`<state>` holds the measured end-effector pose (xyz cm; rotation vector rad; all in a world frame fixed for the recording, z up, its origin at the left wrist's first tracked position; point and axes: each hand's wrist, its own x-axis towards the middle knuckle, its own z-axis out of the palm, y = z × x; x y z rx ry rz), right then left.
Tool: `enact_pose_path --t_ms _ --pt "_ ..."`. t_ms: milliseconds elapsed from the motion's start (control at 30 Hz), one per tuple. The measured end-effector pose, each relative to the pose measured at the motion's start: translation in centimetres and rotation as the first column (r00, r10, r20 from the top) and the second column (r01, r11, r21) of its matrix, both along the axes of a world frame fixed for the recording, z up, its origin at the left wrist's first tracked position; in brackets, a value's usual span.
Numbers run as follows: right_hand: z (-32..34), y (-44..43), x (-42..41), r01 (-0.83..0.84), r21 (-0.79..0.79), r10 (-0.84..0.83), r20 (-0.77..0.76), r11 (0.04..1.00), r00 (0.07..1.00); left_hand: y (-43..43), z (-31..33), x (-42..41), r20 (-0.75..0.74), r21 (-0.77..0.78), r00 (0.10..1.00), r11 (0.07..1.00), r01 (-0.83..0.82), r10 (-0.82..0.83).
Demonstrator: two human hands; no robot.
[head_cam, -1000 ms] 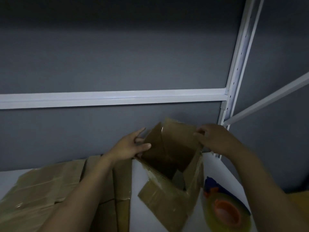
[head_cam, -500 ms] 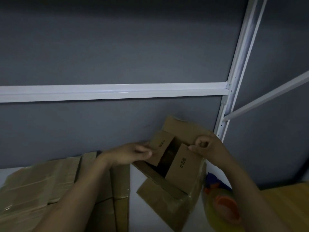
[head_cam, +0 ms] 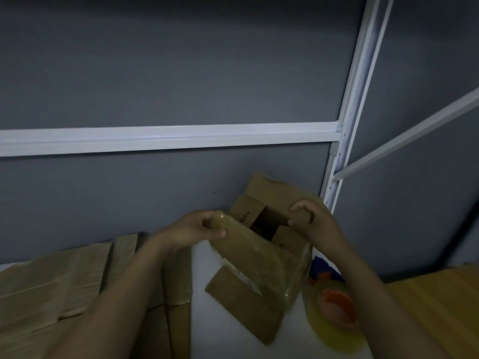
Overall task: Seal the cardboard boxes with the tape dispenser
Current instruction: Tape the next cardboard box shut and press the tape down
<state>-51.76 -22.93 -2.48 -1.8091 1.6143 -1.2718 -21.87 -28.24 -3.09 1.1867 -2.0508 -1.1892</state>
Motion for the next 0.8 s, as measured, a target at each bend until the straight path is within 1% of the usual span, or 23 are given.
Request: enact_pose_path --t_ms 100,167,200,267,333,367,433,467,500,567,633,667,700,733,800 --pt "0.7 1.8 0.7 -0.128 0.044 0.121 0.131 0.991 0.984 0.2 -1.4 -2.2 -0.009 -0.080 0.983 0.980 -0.183 0.183" --pt "0.8 2.6 0.7 -0.204 0.058 0.184 0.248 0.977 0.951 0.6 -2.1 -2.8 -0.021 -0.087 0.970 0.966 -0.243 0.242" --pt "0.7 2.8 0.5 -0.209 0.072 0.185 0.251 0.975 0.950 0.9 -2.4 -2.9 -0.038 -0.074 0.962 0.960 -0.271 0.269" --pt "0.6 2.8 0.3 -0.124 0.057 0.115 0.138 0.991 0.984 1.6 -2.3 -2.9 -0.069 -0.054 0.946 0.946 -0.320 0.316" --pt "0.9 2.5 0.7 -0.032 -0.034 0.033 0.043 0.999 0.999 2.3 -1.6 -3.0 -0.096 -0.018 0.928 0.931 -0.364 0.360" --pt "1.2 2.4 1.2 -0.011 -0.078 0.012 0.009 0.997 1.000 2.7 -1.2 -3.0 -0.112 0.000 0.911 0.916 -0.400 0.398" --pt "1.7 2.3 2.3 -0.036 -0.121 0.029 -0.054 0.992 0.998 3.6 -0.3 -2.9 -0.123 0.021 0.858 0.866 -0.499 0.498" --pt "1.7 2.4 2.7 -0.078 -0.119 0.069 -0.074 0.990 0.995 4.2 0.0 -2.8 -0.099 0.004 0.835 0.840 -0.543 0.541" --pt "1.8 2.6 3.0 -0.132 -0.103 0.123 -0.085 0.986 0.989 4.9 0.2 -2.8 -0.033 -0.042 0.814 0.813 -0.581 0.580" --pt "2.0 3.4 3.5 -0.239 0.002 0.238 -0.080 0.971 0.968 6.4 0.0 -2.9 0.123 -0.153 0.764 0.772 -0.616 0.634" --pt "1.5 4.3 3.2 -0.323 0.192 0.330 -0.009 0.927 0.944 7.4 -1.1 -3.0 0.160 -0.160 0.739 0.756 -0.635 0.655" --pt "1.0 4.8 2.9 -0.350 0.295 0.365 0.005 0.889 0.931 7.7 -1.6 -3.0 0.170 -0.148 0.724 0.744 -0.651 0.668" --pt "0.3 5.2 2.5 -0.375 0.361 0.405 -0.006 0.854 0.914 8.0 -1.9 -3.1 0.187 -0.147 0.712 0.736 -0.661 0.677" --pt "-0.3 5.5 2.0 -0.395 0.400 0.451 -0.051 0.827 0.891 8.2 -2.2 -3.3 0.196 -0.148 0.700 0.726 -0.671 0.687" --pt "-1.1 5.7 1.2 -0.406 0.417 0.503 -0.154 0.813 0.850 8.6 -2.2 -3.7 0.150 -0.144 0.674 0.690 -0.709 0.724"
